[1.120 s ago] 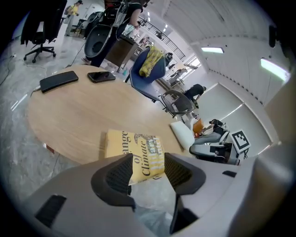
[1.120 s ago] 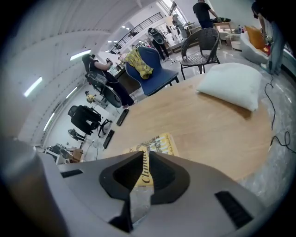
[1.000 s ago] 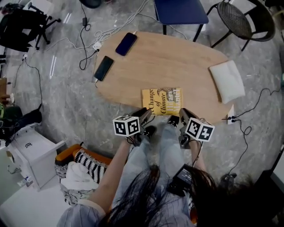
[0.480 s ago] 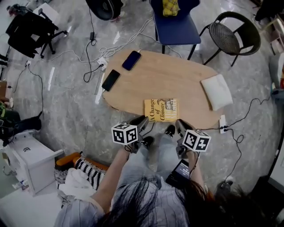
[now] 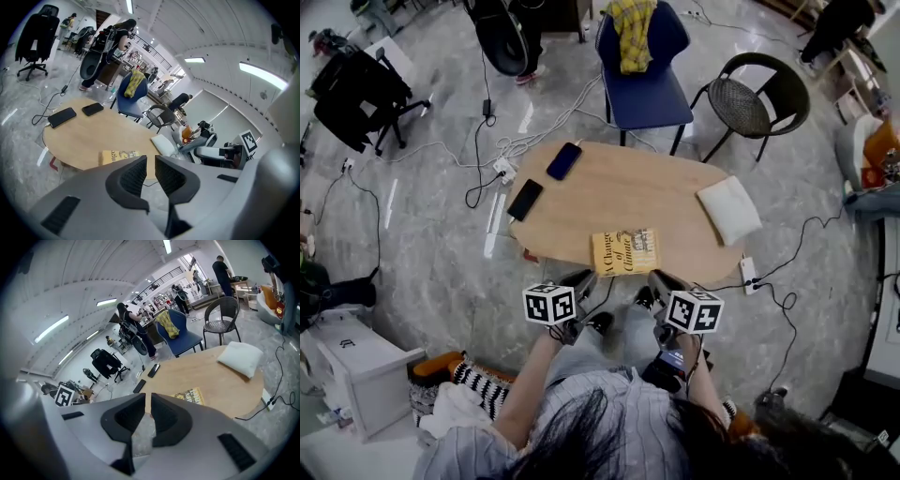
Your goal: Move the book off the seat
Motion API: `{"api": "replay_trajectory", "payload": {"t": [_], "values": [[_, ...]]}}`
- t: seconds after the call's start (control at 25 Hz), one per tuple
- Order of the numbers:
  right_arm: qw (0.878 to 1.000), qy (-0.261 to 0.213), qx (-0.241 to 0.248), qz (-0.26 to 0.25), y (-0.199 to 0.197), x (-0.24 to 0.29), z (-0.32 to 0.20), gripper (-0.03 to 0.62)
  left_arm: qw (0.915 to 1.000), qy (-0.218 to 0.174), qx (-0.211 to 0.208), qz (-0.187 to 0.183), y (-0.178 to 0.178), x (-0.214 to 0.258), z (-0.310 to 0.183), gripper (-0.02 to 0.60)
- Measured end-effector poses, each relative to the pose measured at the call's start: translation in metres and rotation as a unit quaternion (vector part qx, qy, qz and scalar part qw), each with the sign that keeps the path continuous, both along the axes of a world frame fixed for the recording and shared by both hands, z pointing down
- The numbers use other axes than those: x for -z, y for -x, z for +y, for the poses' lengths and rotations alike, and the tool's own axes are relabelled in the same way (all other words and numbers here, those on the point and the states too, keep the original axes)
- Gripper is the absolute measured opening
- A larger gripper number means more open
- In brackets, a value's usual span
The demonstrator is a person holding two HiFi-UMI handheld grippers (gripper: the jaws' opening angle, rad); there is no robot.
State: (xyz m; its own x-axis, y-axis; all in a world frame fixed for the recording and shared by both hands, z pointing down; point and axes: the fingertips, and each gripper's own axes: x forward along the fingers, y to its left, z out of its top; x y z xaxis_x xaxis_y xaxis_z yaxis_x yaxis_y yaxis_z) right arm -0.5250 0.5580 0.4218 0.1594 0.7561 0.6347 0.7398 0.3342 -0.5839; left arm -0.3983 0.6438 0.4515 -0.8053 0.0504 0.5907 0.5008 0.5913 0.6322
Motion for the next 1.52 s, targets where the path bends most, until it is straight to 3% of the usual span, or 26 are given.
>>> {"api": "replay_trajectory", "payload": {"t": [0.24, 0.44, 0.88, 1.16, 1.52], "values": [[1.000, 0.007, -0.016, -0.009, -0.022, 0.020, -0.011, 0.048, 0.9990, 0.032, -0.023, -0.022, -0.014, 0.038, 0.001, 0.054], [0.999, 0.012, -0.034, -0.019, -0.040, 0.028, -0.021, 0.048, 0.9976, 0.021, -0.043, -0.050, -0.031, 0.055, -0.007, 0.049], [0.995, 0.009, -0.096, -0.027, -0.081, 0.035, -0.059, 0.045, 0.9881, 0.014, -0.144, -0.053, -0.048, 0.055, -0.037, 0.046], [0.994, 0.007, -0.105, -0.043, -0.086, 0.043, -0.079, 0.043, 0.9845, 0.018, -0.163, -0.061, -0.052, 0.066, -0.058, 0.046], [0.994, 0.007, -0.082, -0.076, -0.082, 0.057, -0.124, 0.041, 0.9859, 0.031, -0.150, -0.067, -0.044, 0.083, -0.095, 0.046]]}}
